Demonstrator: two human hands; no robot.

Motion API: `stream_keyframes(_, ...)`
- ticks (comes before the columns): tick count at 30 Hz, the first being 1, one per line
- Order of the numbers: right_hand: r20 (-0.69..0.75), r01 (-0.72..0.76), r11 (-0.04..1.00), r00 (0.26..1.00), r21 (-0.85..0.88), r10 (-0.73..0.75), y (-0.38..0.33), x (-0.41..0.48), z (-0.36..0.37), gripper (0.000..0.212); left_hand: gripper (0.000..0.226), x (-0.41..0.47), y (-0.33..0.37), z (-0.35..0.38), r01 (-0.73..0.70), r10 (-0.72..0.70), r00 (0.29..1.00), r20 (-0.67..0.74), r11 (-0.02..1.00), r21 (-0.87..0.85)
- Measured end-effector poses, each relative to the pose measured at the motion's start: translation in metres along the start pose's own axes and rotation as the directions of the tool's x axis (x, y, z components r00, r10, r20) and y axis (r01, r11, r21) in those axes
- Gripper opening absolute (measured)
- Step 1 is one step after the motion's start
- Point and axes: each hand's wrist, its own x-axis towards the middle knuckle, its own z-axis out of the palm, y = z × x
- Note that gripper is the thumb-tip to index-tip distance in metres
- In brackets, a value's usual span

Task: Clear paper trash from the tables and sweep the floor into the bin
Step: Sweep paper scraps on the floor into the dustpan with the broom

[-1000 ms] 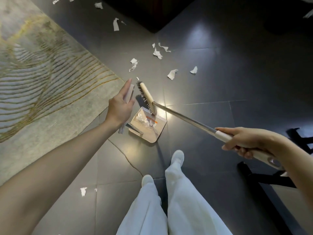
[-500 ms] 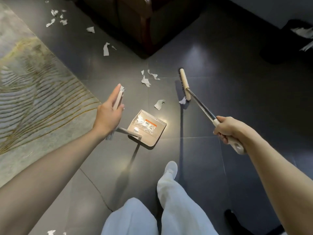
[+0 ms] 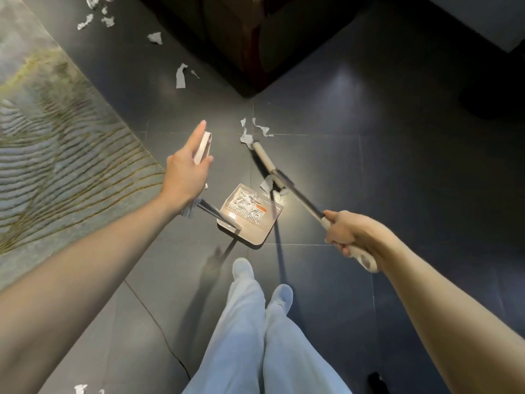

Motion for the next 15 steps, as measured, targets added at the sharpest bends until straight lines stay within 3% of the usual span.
stream_keyframes(7, 0.168, 0.014, 0.993, 0.986, -0.114, 0.005, -0.038, -0.039, -0.021, 0.066, 0.064, 0.02, -0.005, -0.007, 0.029, -0.032, 0.999, -0.035, 0.995, -0.091)
stream_keyframes(15, 0.141, 0.081, 0.986, 0.988, -0.147, -0.06, -0.097, -0.046, -0.054, 0.066, 0.064, 0.033, -0.018, -0.034, 0.066, -0.075, 0.995, -0.07, 0.989, -0.13)
